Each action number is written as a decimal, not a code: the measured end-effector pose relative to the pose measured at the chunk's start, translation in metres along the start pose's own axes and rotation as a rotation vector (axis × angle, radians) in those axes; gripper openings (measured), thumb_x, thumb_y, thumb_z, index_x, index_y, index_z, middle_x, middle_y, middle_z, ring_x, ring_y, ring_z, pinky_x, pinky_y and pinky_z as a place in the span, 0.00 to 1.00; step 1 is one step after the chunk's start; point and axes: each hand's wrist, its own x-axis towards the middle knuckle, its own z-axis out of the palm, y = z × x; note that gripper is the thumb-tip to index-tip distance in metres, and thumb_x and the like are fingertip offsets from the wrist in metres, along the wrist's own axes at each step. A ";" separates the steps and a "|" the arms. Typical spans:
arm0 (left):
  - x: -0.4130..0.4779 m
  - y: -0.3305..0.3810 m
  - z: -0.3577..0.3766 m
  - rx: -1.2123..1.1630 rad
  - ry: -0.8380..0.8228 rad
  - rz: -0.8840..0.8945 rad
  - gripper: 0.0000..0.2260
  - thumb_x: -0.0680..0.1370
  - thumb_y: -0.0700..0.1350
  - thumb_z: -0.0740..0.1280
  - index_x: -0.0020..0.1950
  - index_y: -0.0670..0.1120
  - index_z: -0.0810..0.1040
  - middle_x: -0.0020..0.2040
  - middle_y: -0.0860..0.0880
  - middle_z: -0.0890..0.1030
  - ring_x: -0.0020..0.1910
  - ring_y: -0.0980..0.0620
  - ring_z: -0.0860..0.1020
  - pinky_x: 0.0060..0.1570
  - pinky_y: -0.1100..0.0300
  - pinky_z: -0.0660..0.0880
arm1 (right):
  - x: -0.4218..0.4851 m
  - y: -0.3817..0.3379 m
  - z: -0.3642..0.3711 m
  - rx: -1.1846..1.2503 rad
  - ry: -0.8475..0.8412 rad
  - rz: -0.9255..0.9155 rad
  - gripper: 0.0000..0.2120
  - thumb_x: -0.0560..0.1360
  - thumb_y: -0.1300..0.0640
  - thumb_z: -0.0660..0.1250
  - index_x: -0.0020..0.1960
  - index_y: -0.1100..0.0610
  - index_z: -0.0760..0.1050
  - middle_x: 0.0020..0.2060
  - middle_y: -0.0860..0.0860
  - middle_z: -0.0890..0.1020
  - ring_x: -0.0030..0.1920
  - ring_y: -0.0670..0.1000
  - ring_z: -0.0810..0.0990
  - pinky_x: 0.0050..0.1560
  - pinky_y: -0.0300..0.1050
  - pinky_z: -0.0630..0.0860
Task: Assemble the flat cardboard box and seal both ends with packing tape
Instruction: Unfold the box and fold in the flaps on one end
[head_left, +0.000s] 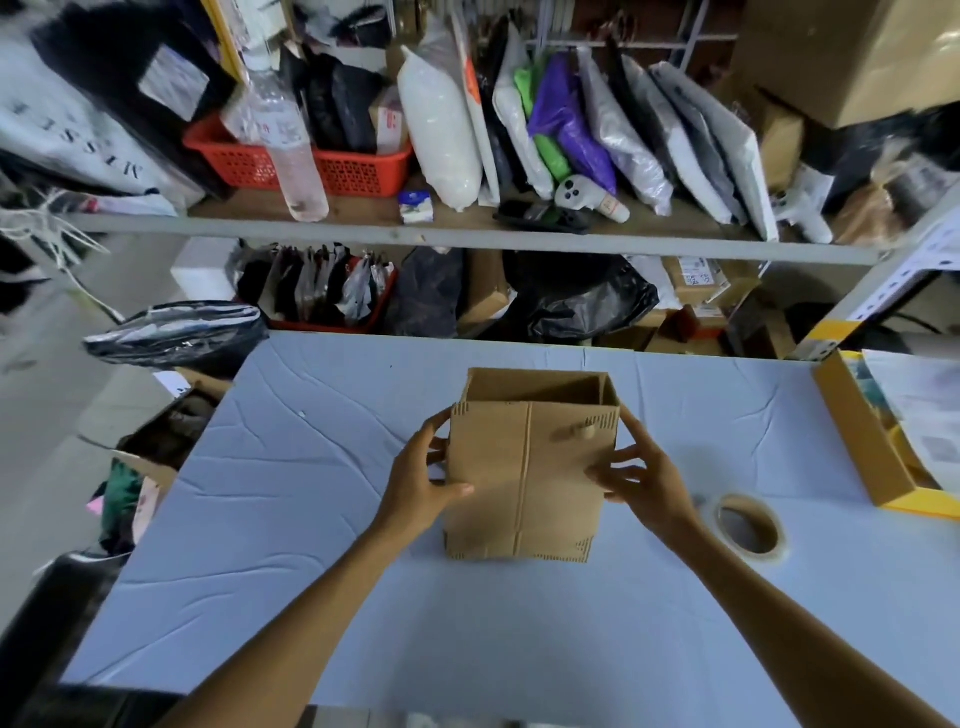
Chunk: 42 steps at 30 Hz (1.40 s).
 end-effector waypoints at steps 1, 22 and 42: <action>-0.002 -0.005 0.001 0.007 0.008 0.002 0.39 0.66 0.37 0.77 0.65 0.66 0.63 0.54 0.51 0.76 0.54 0.56 0.77 0.45 0.59 0.81 | -0.003 0.003 0.001 0.000 -0.004 0.000 0.37 0.72 0.64 0.72 0.69 0.35 0.60 0.45 0.54 0.78 0.45 0.55 0.82 0.38 0.43 0.81; -0.016 0.007 0.004 -0.166 0.070 -0.127 0.04 0.78 0.49 0.66 0.43 0.51 0.76 0.50 0.50 0.75 0.45 0.54 0.78 0.38 0.66 0.76 | -0.009 0.007 0.000 0.163 0.045 0.073 0.20 0.68 0.44 0.73 0.55 0.54 0.83 0.40 0.56 0.80 0.43 0.54 0.83 0.44 0.49 0.82; -0.014 0.010 -0.001 -0.171 -0.089 -0.127 0.18 0.74 0.41 0.71 0.60 0.58 0.73 0.60 0.47 0.69 0.59 0.55 0.74 0.41 0.72 0.75 | -0.007 -0.002 -0.021 -0.056 -0.152 0.027 0.20 0.65 0.52 0.69 0.56 0.41 0.73 0.51 0.51 0.81 0.42 0.60 0.81 0.40 0.52 0.78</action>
